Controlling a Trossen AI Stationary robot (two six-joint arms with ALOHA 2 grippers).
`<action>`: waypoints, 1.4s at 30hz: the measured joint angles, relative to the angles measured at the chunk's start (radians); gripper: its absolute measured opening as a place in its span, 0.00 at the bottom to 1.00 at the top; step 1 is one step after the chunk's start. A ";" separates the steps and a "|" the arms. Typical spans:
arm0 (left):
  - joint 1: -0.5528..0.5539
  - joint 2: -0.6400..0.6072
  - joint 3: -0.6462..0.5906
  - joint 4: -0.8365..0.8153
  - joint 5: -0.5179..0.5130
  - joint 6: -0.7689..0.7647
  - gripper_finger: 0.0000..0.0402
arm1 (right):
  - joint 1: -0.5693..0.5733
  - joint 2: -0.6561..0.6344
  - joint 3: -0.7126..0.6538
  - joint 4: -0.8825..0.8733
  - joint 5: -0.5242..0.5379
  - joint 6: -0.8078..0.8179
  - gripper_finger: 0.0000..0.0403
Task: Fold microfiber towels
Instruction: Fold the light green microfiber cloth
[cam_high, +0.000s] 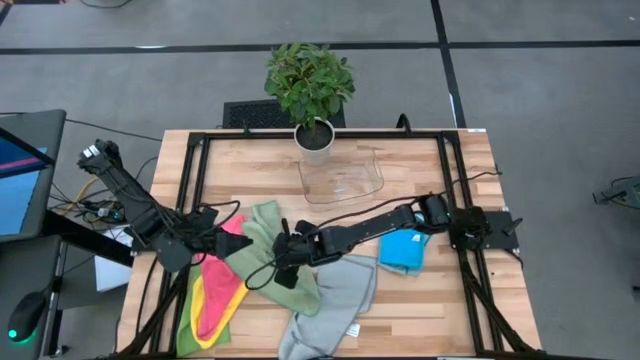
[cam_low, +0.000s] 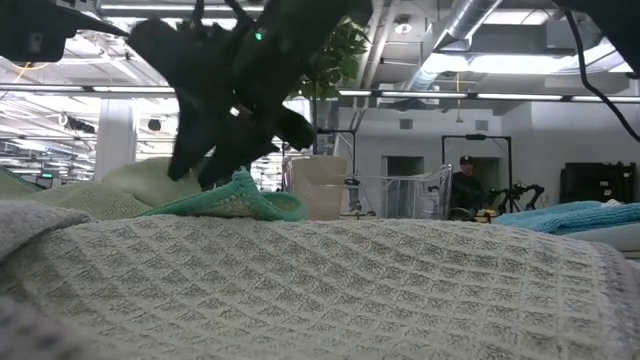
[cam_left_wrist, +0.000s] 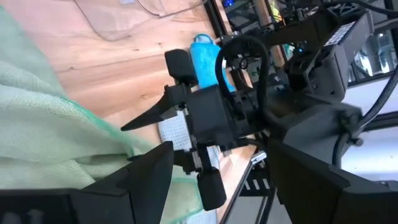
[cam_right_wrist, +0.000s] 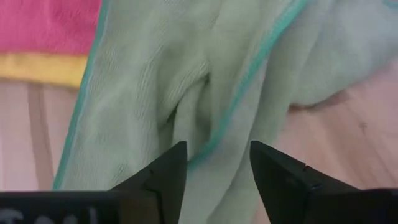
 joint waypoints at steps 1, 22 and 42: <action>0.000 0.000 0.000 -0.001 -0.005 0.000 0.63 | -0.004 0.001 0.001 -0.002 0.000 0.001 0.48; 0.000 0.062 0.000 -0.018 -0.055 -0.058 0.63 | 0.231 -0.179 -0.024 -0.535 -0.064 0.212 0.05; 0.459 0.494 0.010 0.788 0.637 0.532 0.63 | 0.669 -0.296 -0.224 -0.671 0.004 1.060 0.51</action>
